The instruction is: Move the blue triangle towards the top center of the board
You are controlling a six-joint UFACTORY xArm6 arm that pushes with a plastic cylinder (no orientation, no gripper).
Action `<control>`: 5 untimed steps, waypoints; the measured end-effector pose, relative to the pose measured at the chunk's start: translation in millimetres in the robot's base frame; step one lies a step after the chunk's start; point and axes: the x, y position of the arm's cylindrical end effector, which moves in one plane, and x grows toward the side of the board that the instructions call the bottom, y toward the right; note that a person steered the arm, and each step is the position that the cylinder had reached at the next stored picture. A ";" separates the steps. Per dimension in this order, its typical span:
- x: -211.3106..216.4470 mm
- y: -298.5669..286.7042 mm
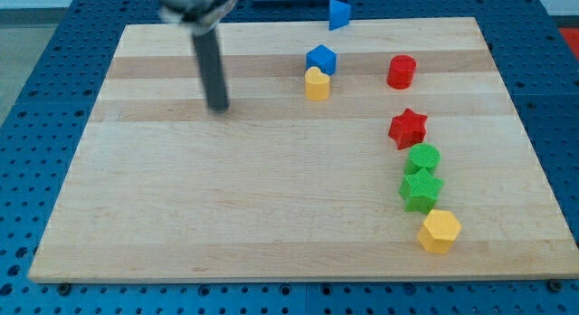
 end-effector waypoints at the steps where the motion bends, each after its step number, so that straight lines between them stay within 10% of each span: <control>1: 117.3 31.4; 2: 179.9 98.3; 5: 161.6 264.0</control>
